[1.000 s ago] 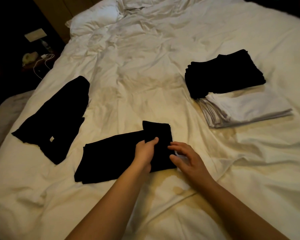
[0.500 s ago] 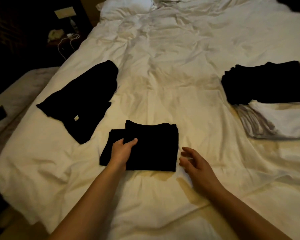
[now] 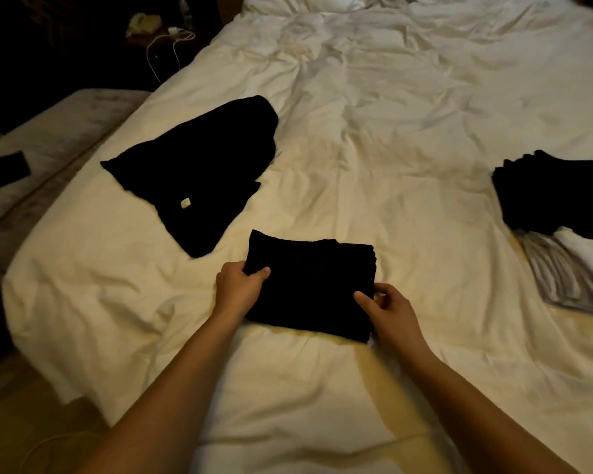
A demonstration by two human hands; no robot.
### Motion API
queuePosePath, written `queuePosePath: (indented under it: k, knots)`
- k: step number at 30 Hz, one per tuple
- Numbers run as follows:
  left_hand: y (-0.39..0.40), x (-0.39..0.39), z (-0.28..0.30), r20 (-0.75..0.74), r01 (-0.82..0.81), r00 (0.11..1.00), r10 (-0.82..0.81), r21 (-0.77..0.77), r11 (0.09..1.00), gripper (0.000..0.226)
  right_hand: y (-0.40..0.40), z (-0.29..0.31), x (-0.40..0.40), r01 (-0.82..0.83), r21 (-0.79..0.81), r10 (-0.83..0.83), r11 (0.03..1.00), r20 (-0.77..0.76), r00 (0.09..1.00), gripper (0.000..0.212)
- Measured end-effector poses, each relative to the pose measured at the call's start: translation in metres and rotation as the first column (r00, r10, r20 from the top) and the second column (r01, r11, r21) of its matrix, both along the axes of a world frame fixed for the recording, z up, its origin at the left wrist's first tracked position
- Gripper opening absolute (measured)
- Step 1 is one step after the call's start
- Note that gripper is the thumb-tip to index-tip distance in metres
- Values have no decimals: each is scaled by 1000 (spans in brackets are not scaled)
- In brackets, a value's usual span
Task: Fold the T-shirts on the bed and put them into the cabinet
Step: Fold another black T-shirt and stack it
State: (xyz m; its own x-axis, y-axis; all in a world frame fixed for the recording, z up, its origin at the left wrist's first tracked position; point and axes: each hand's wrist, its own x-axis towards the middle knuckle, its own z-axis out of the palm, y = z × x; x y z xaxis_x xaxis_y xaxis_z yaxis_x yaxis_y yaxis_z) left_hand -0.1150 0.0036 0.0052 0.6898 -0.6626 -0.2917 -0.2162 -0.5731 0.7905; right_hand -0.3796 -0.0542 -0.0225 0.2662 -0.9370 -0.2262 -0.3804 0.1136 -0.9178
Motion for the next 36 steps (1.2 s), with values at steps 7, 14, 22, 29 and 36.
queuePosePath:
  k: [7, 14, 22, 29, 36]
  knots:
    - [-5, 5, 4, -107, 34, 994, -28, 51, 998, 40, 1, 11, 14, 12, 23, -12, 1000, -10, 1000, 24]
    - [2, 9, 15, -487, 84, 871, -69, 8, 996, 56, -10, 11, 17, 57, 241, -108, 969, 205, 973, 22]
    - [-4, -31, 29, -406, 94, 902, -150, -154, 984, 33, -28, 22, -12, 69, 162, -102, 984, 207, 973, 26]
    - [-46, -111, 54, -499, 115, 830, -249, -283, 952, 31, -61, 59, -94, 153, 116, -182, 981, 308, 934, 22]
    - [-112, -211, 72, -584, 179, 738, -336, -311, 933, 30, -109, 95, -189, 326, -69, -294, 943, 289, 911, 36]
